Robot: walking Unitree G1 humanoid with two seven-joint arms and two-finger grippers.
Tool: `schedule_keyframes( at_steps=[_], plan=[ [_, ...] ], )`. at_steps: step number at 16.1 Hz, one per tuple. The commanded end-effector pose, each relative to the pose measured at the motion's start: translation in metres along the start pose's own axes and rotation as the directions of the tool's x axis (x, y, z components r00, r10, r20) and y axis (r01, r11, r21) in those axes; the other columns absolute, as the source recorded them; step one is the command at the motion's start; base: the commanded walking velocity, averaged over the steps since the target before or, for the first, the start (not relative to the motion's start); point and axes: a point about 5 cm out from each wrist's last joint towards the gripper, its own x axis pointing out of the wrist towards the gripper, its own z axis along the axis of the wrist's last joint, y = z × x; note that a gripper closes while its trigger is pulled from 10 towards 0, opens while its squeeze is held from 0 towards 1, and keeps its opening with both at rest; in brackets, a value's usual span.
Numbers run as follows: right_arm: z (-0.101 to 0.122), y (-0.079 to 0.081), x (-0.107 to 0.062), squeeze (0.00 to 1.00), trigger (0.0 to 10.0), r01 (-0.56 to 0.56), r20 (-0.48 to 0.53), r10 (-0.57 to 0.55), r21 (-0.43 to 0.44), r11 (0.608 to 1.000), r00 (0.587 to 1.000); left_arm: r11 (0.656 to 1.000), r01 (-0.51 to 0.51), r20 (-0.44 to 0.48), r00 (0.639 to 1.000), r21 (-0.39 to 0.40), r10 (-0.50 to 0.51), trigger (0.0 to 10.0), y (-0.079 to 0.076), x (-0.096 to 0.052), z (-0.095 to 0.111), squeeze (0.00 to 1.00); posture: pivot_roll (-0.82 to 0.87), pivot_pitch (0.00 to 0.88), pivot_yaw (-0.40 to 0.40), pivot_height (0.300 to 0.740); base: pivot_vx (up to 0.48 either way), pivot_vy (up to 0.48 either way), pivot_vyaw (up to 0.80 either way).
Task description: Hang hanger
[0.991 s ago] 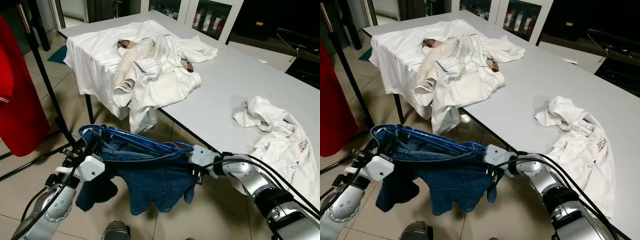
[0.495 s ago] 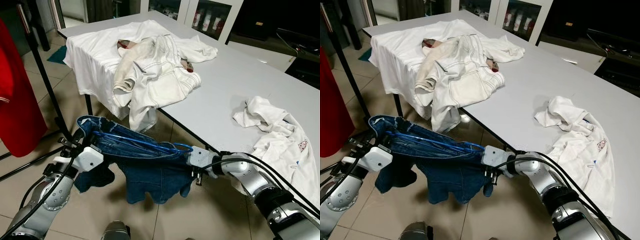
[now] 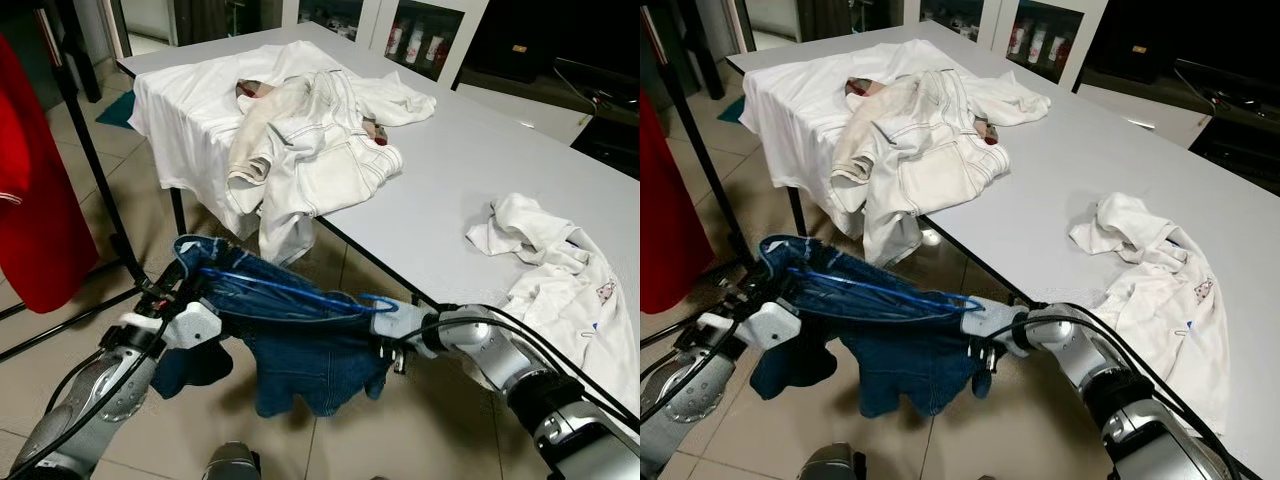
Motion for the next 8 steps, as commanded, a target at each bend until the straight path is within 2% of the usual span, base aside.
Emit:
schedule_keyframes(
  at_steps=[1,3,4,5,8],
  plan=[
    [-0.04,0.001,-0.019,0.0,0.0,0.019,-0.198,-0.005,0.066,0.998,0.98,0.996,-0.084,-0.001,0.996,0.043,0.084,10.0,0.021,0.004,-0.002,0.0,0.25,0.018,-0.132,0.71,0.0,0.0,0.0],
    [-0.042,0.002,-0.019,0.0,0.0,0.028,-0.207,-0.015,0.061,0.998,0.978,0.995,-0.096,-0.032,0.995,-0.009,0.095,10.0,0.014,0.004,-0.004,0.0,0.25,0.015,-0.129,0.71,0.0,0.0,0.0],
    [-0.039,0.002,-0.017,0.0,0.0,0.047,-0.194,-0.033,0.068,0.997,0.98,0.98,-0.154,-0.11,0.984,-0.126,0.14,10.0,0.01,0.006,-0.008,0.0,0.25,0.015,-0.129,0.71,0.0,0.0,0.0],
    [-0.036,0.001,-0.014,0.0,0.0,0.071,-0.179,-0.055,0.084,0.994,0.982,0.944,-0.218,-0.2,0.965,-0.248,0.171,10.0,0.003,0.006,-0.013,0.0,0.25,0.015,-0.129,0.71,0.0,0.0,0.0],
    [-0.034,0.001,-0.01,0.0,0.0,0.099,-0.154,-0.079,0.131,0.986,0.985,0.908,-0.238,-0.262,0.953,-0.346,0.151,10.0,-0.015,0.002,-0.013,0.0,0.25,0.015,-0.126,0.71,0.0,0.0,0.0]
  ],
)
